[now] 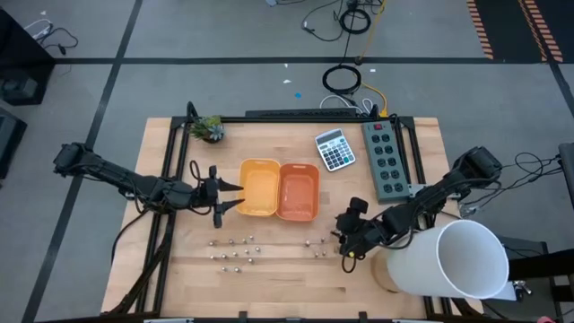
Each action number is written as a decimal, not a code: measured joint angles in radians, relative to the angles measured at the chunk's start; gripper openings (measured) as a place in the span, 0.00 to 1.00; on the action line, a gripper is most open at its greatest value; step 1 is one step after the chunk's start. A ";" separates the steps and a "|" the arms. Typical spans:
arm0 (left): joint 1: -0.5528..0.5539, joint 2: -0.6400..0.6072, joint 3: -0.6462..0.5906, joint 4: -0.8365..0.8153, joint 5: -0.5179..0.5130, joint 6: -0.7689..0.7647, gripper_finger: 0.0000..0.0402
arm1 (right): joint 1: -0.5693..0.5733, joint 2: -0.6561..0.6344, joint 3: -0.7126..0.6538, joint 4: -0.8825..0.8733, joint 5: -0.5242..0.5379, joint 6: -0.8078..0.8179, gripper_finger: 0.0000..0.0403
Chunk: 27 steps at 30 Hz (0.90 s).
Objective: Sort batteries
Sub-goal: Put the black battery into the orange bin
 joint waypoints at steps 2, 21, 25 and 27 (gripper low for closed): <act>0.006 0.000 0.000 -0.006 0.000 -0.009 0.45 | 0.001 -0.003 -0.006 0.018 0.003 -0.008 0.56; 0.019 0.000 0.000 -0.035 0.000 -0.034 0.45 | 0.001 -0.003 -0.096 0.188 -0.052 0.000 0.56; 0.029 0.000 0.000 -0.035 0.000 -0.034 0.45 | 0.001 -0.003 -0.096 0.188 -0.057 -0.001 0.56; 0.032 0.000 0.000 -0.035 0.000 -0.034 0.45 | 0.001 -0.003 -0.096 0.189 -0.060 -0.001 0.54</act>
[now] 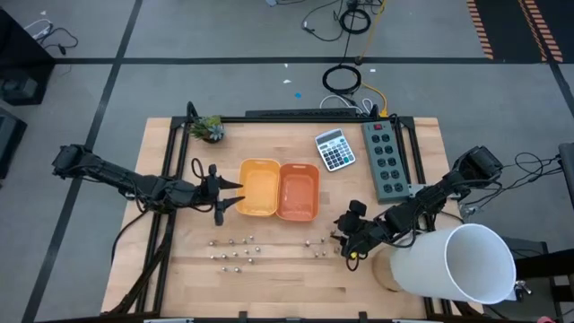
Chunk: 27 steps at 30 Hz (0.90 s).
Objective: Sort batteries
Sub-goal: Put the black battery into the orange bin
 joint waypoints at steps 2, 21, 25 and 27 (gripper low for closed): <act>0.000 0.000 0.000 0.000 0.000 0.000 0.45 | -0.002 0.000 0.000 0.004 -0.020 -0.002 0.51; 0.000 0.000 0.000 0.015 0.024 0.007 0.45 | -0.091 0.001 0.000 0.013 -0.158 -0.111 0.36; 0.000 0.000 0.000 0.015 0.024 0.008 0.45 | -0.092 0.001 0.000 0.012 -0.180 -0.127 0.31; 0.000 0.000 0.000 0.015 0.024 0.008 0.45 | -0.092 0.003 0.000 0.012 -0.182 -0.134 0.26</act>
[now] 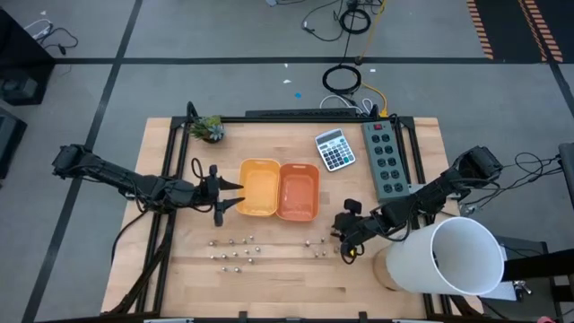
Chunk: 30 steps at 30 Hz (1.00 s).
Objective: Sort batteries
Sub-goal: Put the black battery into the orange bin
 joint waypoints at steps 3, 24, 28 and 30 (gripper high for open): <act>0.000 0.000 0.000 0.000 0.000 0.000 0.45 | -0.003 0.000 0.000 0.000 0.000 -0.019 0.17; 0.000 0.000 0.000 -0.015 0.013 -0.010 0.45 | -0.135 -0.002 0.002 -0.005 -0.083 -0.134 0.08; 0.000 0.000 0.000 -0.016 0.005 0.002 0.45 | -0.179 -0.037 0.000 -0.042 -0.102 -0.195 0.08; 0.000 0.000 0.000 -0.013 -0.015 0.037 0.45 | -0.197 -0.082 -0.002 -0.049 -0.100 -0.220 0.08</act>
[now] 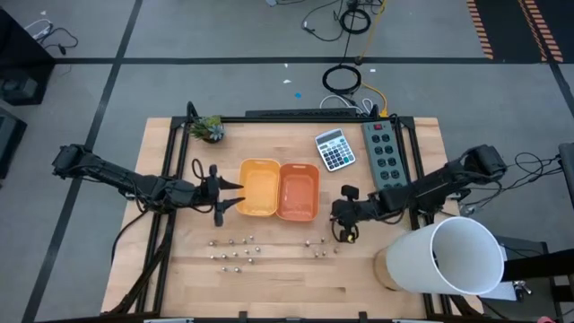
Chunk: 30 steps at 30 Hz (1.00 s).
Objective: Sort batteries
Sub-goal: Put the black battery into the orange bin
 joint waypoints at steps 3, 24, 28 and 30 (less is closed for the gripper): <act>0.000 0.000 0.000 0.019 -0.012 0.058 0.45 | -0.025 -0.087 0.003 -0.028 0.001 -0.020 0.08; -0.003 0.000 0.000 0.022 -0.014 -0.006 0.45 | -0.297 -0.009 0.211 0.081 -0.186 -0.233 0.14; -0.004 0.000 0.000 -0.001 -0.013 -0.018 0.45 | -0.313 0.038 0.273 0.052 -0.239 -0.244 0.24; -0.004 0.000 0.000 0.000 -0.013 -0.019 0.45 | -0.313 0.043 0.296 0.013 -0.239 -0.251 0.30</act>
